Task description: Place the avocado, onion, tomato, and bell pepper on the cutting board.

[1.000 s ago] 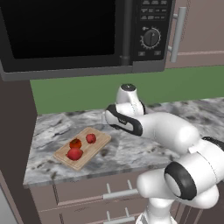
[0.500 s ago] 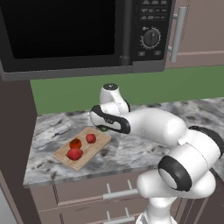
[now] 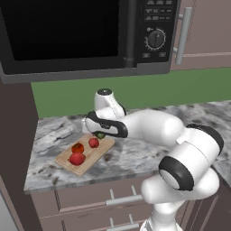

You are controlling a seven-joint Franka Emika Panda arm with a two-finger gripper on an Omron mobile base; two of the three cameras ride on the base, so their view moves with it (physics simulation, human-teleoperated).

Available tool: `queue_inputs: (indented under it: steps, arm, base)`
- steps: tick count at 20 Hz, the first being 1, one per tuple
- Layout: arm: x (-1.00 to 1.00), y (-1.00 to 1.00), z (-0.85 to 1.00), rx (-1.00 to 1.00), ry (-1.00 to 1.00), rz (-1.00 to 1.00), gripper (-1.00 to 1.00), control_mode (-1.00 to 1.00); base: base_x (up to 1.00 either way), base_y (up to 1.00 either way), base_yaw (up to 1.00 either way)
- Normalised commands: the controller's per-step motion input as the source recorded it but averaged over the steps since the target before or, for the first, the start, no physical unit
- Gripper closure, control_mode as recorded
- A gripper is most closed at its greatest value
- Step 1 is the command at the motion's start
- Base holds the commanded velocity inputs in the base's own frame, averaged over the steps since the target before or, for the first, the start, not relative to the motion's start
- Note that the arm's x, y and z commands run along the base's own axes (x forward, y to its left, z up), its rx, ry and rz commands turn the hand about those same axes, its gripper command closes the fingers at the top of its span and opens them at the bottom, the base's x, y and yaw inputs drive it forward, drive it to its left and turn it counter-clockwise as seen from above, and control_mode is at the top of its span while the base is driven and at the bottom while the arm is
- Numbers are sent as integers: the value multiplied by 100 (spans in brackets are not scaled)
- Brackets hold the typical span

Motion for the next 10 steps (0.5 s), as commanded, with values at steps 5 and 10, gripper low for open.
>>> queue_inputs:
  steps: [5,10]
  arm:
    - [-4,31,-24,0,2,0,100,-100]
    - [-4,27,-27,0,4,0,100,-100]
  base:
    - [0,0,0]
    - [0,0,0]
